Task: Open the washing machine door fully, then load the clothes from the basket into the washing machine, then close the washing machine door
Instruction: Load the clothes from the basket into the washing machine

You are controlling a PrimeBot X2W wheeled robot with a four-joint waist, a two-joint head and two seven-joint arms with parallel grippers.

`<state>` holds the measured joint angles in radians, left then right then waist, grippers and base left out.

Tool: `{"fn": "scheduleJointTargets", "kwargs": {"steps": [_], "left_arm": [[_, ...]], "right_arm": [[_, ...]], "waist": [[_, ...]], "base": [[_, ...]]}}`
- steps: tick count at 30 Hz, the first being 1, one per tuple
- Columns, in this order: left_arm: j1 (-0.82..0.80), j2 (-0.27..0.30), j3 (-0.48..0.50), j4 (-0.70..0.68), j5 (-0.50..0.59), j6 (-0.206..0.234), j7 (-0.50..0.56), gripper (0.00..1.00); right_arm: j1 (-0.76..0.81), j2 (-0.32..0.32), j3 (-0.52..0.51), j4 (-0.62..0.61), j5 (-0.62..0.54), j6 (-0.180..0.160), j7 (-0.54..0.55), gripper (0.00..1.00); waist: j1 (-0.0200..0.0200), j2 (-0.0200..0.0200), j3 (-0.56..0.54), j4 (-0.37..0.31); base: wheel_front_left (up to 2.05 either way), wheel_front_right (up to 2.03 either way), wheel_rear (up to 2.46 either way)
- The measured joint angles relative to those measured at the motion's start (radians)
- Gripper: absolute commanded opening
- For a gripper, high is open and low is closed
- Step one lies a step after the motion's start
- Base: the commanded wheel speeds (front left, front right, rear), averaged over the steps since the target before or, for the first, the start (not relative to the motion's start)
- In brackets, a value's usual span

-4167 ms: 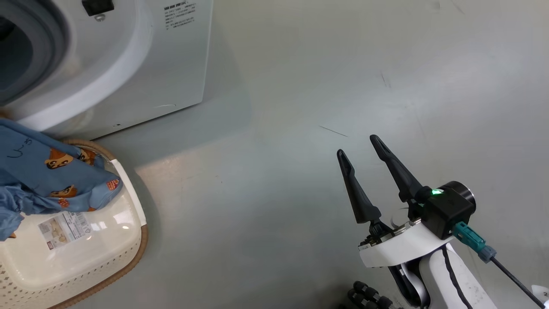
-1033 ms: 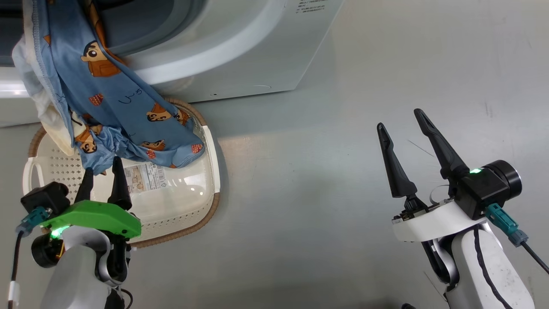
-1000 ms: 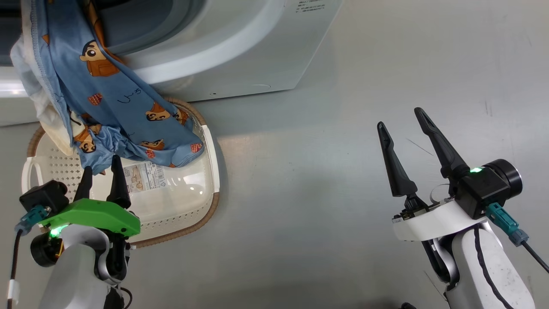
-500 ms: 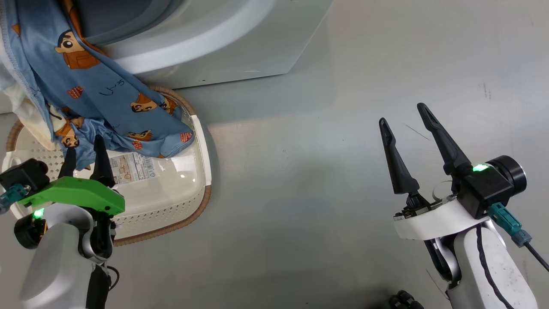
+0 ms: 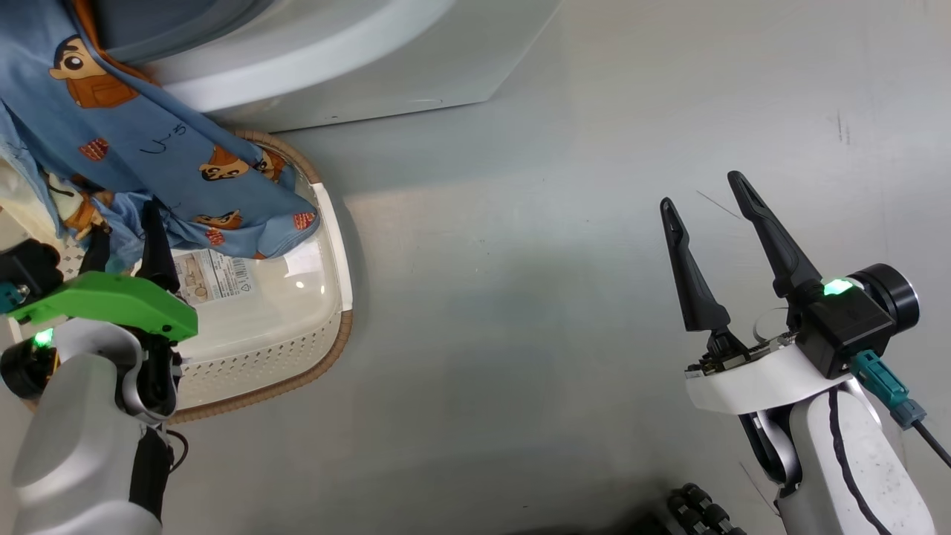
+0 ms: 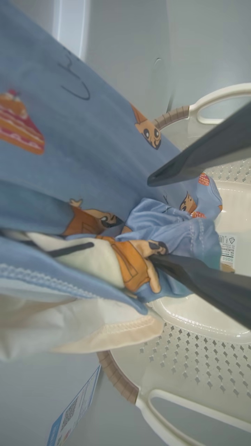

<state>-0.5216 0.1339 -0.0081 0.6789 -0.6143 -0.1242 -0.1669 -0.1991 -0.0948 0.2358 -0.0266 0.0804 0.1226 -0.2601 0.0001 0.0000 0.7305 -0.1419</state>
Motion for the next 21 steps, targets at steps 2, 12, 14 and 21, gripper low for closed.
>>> {"fn": "scheduleJointTargets", "kwargs": {"steps": [2,12,14,21], "left_arm": [[-0.014,0.005,-0.011,0.002,-0.005,0.0,0.0,1.0],[-0.082,0.019,-0.076,0.017,-0.039,0.0,0.007,1.0],[-0.095,0.035,-0.091,0.024,-0.04,0.0,0.006,1.0],[-0.135,0.046,-0.096,0.045,-0.051,0.0,-0.024,1.0]], "right_arm": [[-0.001,0.0,0.002,-0.003,-0.003,0.0,0.0,1.0],[-0.005,-0.001,0.0,-0.014,-0.011,0.0,0.0,1.0],[-0.005,-0.001,-0.001,-0.016,-0.012,0.0,0.0,1.0],[-0.005,-0.002,-0.009,-0.026,-0.019,0.0,0.0,1.0]], "waist": [[0.0,0.0,0.007,-0.002],[0.0,0.0,0.046,-0.018],[0.0,0.0,0.054,-0.022],[0.0,0.0,0.063,-0.023]], "base": [[0.0,0.0,0.0],[0.0,0.0,0.0],[0.0,0.0,0.0],[0.0,0.0,0.0]]}}
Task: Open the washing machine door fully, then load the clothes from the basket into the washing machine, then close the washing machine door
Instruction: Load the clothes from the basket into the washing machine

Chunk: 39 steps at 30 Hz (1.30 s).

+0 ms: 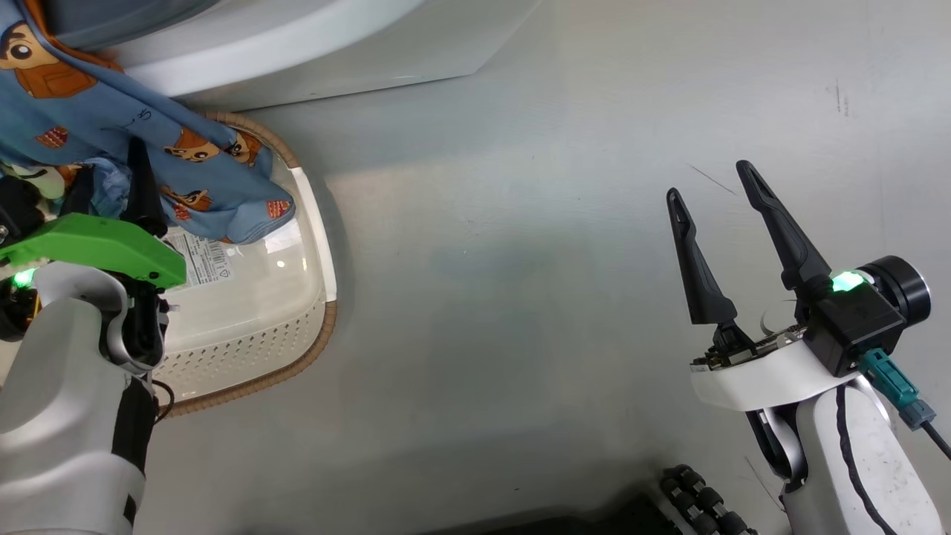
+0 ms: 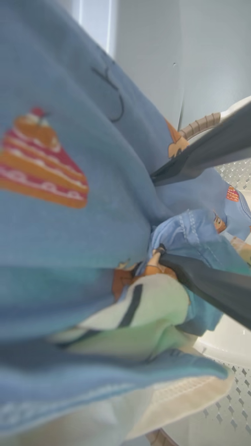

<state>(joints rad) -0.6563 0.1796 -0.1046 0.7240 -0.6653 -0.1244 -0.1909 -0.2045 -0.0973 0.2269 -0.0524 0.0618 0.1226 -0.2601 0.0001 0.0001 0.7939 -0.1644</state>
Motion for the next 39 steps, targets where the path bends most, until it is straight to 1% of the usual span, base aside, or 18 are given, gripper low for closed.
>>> {"fn": "scheduleJointTargets", "kwargs": {"steps": [8,14,15,16,17,18,19,20,21,22,23,30,36,39], "left_arm": [[-0.051,0.007,-0.006,0.021,-0.002,0.0,-0.025,1.0],[-0.075,0.015,-0.008,0.062,0.005,0.0,-0.032,1.0],[-0.08,0.017,-0.008,0.072,0.005,0.0,-0.032,0.96],[-0.083,0.02,-0.008,0.08,0.008,0.0,-0.037,0.89],[-0.084,0.021,-0.006,0.085,0.013,0.0,-0.04,0.8],[-0.087,0.023,-0.003,0.091,0.014,0.0,-0.04,0.68],[-0.09,0.024,-0.001,0.099,0.014,0.0,-0.041,0.47],[-0.094,0.025,0.001,0.106,0.016,0.0,-0.041,0.38],[-0.096,0.025,0.002,0.11,0.016,0.0,-0.041,0.24],[-0.098,0.025,0.002,0.114,0.017,0.0,-0.041,0.01],[-0.1,0.025,0.002,0.118,0.02,0.0,-0.044,0.0],[-0.108,0.022,0.011,0.135,0.022,0.0,-0.053,0.0],[-0.103,-0.003,0.035,0.134,0.019,0.0,-0.058,0.0],[-0.088,-0.015,0.052,0.1,0.012,0.0,-0.057,0.0]], "right_arm": [[0.0,-0.001,-0.001,-0.007,-0.002,0.0,0.0,1.0],[0.0,0.0,-0.001,-0.011,-0.003,0.0,0.0,1.0],[0.0,0.0,-0.001,-0.011,-0.003,0.0,0.0,1.0],[0.0,0.0,-0.001,-0.012,-0.003,0.0,0.0,1.0],[0.0,0.0,0.0,-0.012,-0.003,0.0,0.0,1.0],[0.0,0.0,0.0,-0.012,-0.003,0.0,0.0,1.0],[0.0,0.001,0.001,-0.012,-0.003,0.0,0.0,1.0],[0.0,0.001,0.001,-0.012,-0.003,0.0,0.0,1.0],[0.0,0.001,0.001,-0.012,-0.002,0.0,0.0,1.0],[0.0,0.002,0.001,-0.012,-0.002,0.0,0.0,1.0],[0.0,0.002,0.001,-0.012,-0.002,0.0,0.0,1.0],[-0.001,0.004,-0.003,-0.012,-0.002,0.0,0.0,1.0],[-0.015,0.009,-0.006,-0.005,-0.002,0.0,0.0,1.0],[-0.016,0.011,-0.007,0.002,0.0,0.0,0.0,1.0]], "waist": [[0.0,0.0,0.01,0.002],[0.0,0.0,0.018,0.002],[0.0,-0.0001,0.018,0.001],[0.0,0.0,0.019,0.001],[0.0,0.0,0.02,0.0],[0.0,0.0,0.02,0.0],[0.0,0.0,0.021,-0.001],[0.0,0.0,0.021,-0.002],[0.0,0.0,0.021,-0.003],[0.0,0.0,0.021,-0.003],[0.0,0.0,0.021,-0.004],[0.0,0.0,0.019,-0.002],[0.0,0.0,0.0,0.011],[0.0,0.0,-0.014,0.02]], "base": [[0.0,0.0,0.0],[0.0,0.0,0.0],[0.0,0.0,0.0],[0.0,0.0,0.0],[0.0,0.0,0.0],[0.0,0.0,0.0],[0.0,0.0,0.0],[0.0,0.0,0.0],[0.0,0.0,0.0],[0.0,0.0,0.0],[0.0,0.0,0.0],[0.0,0.0,0.0],[0.0,0.0,0.0],[0.0,0.0,0.0]]}}
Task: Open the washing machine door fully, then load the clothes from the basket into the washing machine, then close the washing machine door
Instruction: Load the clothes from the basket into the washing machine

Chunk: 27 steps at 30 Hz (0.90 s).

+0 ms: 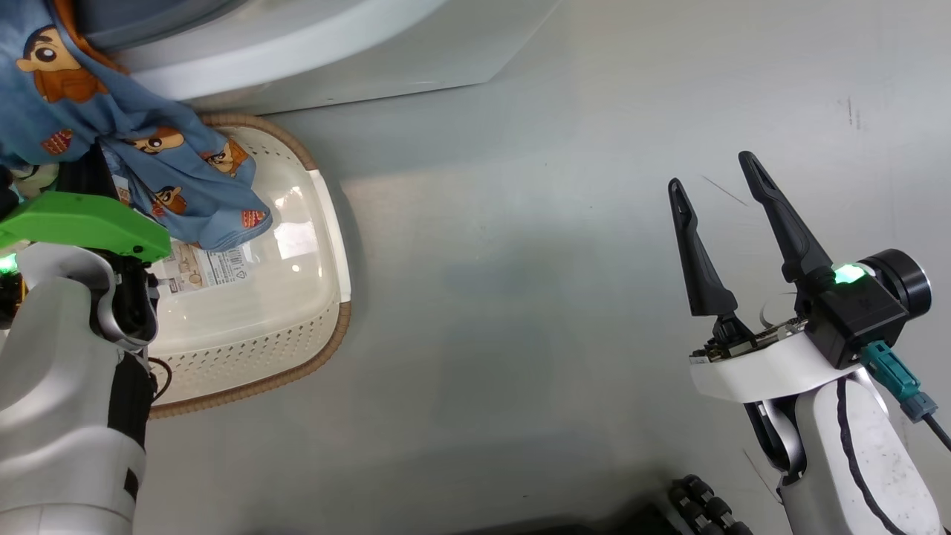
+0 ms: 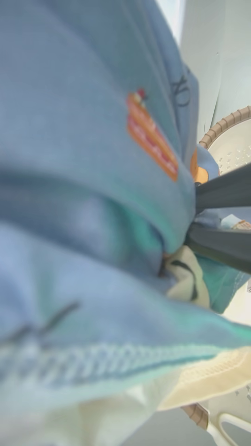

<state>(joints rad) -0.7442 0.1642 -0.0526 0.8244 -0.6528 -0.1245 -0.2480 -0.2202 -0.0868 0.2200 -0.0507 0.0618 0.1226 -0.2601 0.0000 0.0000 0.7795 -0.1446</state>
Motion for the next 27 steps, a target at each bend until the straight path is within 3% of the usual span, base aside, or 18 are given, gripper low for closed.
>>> {"fn": "scheduleJointTargets", "kwargs": {"steps": [14,22,27], "left_arm": [[0.134,-0.043,0.034,-0.249,0.029,0.0,-0.002,0.0],[0.157,-0.059,-0.049,-0.407,0.025,0.0,-0.004,0.0],[0.159,-0.034,-0.05,-0.45,0.028,0.0,-0.004,0.0]], "right_arm": [[-0.005,0.017,0.026,0.042,0.028,0.0,0.0,1.0],[-0.004,0.024,0.057,0.068,0.056,0.0,0.0,1.0],[0.002,0.025,0.078,0.081,0.072,0.0,0.0,1.0]], "waist": [[-0.0001,0.0,-0.092,0.041],[-0.0001,0.0,-0.153,0.032],[-0.0001,0.0,-0.186,0.01]], "base": [[0.0,0.0,0.0],[0.0,0.0,0.0],[0.0,0.0,0.0]]}}
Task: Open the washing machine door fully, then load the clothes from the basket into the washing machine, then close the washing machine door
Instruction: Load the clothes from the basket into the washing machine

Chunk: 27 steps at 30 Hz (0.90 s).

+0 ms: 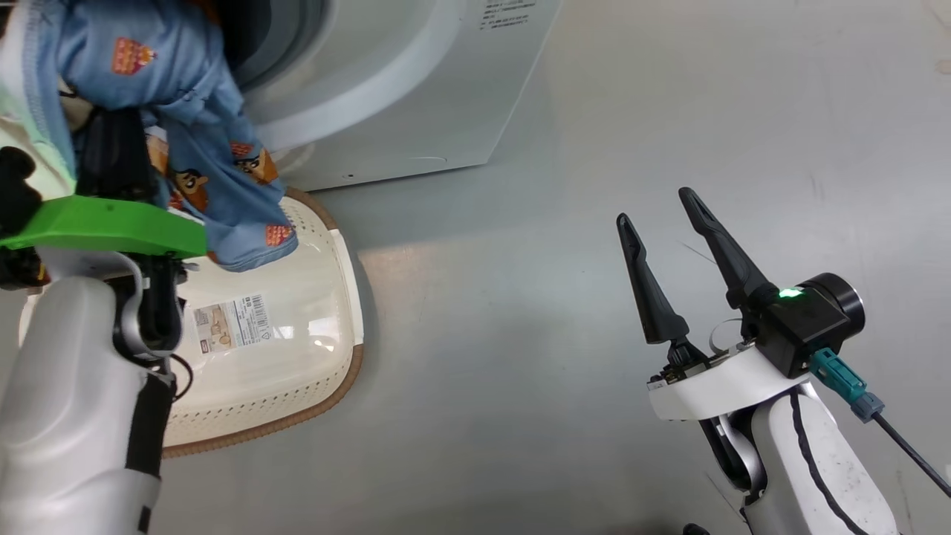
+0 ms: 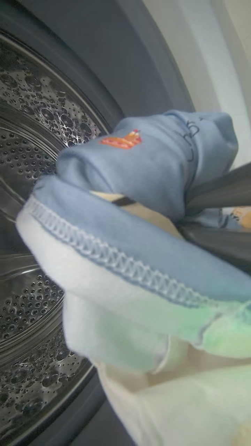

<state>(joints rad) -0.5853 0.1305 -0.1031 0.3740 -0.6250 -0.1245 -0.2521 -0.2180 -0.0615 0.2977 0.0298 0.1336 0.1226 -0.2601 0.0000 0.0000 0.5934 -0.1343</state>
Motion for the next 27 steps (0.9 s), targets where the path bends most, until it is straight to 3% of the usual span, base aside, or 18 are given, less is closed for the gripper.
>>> {"fn": "scheduleJointTargets", "kwargs": {"steps": [4,11,20,27], "left_arm": [[0.0,0.054,0.021,0.001,0.007,0.0,0.0,0.0],[-0.053,0.097,0.055,0.013,0.019,0.002,0.009,0.0],[-0.158,0.188,0.09,0.063,0.045,0.047,0.068,0.0],[-0.247,0.291,0.118,0.123,0.081,0.072,0.128,0.0]], "right_arm": [[0.003,0.001,0.014,0.006,0.009,0.0,0.0,1.0],[0.019,0.004,0.046,0.013,0.023,0.0,0.0,1.0],[0.028,0.006,0.069,0.017,0.044,0.0,0.0,1.0],[0.047,0.01,0.097,0.015,0.063,0.0,0.0,1.0]], "waist": [[0.0,0.0,-0.019,-0.027],[0.0,0.0,-0.044,-0.078],[0.0,0.0,-0.058,-0.15],[0.0,0.0,-0.052,-0.219]], "base": [[0.0,0.0,0.0],[0.0,0.0,0.0],[0.0,0.0,0.0],[0.0,0.0,0.0]]}}
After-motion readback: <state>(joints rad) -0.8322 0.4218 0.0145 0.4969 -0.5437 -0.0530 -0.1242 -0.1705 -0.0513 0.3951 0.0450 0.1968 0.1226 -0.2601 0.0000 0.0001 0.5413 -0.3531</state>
